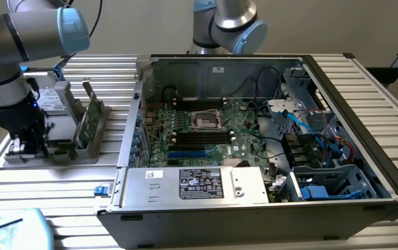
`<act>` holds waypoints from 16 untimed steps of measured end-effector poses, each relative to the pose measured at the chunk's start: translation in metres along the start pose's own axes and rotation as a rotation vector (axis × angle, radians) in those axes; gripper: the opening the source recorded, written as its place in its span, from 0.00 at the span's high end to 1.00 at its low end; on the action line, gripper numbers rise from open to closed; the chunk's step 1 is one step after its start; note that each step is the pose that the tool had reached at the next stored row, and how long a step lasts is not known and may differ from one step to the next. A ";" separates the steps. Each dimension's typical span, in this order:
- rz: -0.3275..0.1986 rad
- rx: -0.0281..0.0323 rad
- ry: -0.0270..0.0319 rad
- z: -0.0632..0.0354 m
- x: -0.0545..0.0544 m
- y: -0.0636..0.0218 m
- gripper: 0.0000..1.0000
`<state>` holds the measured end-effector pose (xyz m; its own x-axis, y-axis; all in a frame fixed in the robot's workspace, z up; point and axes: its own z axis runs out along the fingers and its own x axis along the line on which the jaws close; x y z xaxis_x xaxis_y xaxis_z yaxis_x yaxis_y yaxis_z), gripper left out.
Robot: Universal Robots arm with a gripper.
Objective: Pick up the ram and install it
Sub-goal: 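Pick up the ram and move it above insertion slot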
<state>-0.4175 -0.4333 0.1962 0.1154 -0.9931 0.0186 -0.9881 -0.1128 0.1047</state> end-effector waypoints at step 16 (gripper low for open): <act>-0.001 0.0015 -0.0125 -0.0379 0.001 -0.0002 0.86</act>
<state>-0.4134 -0.4333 0.2339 0.1153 -0.9933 0.0061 -0.9881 -0.1140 0.1032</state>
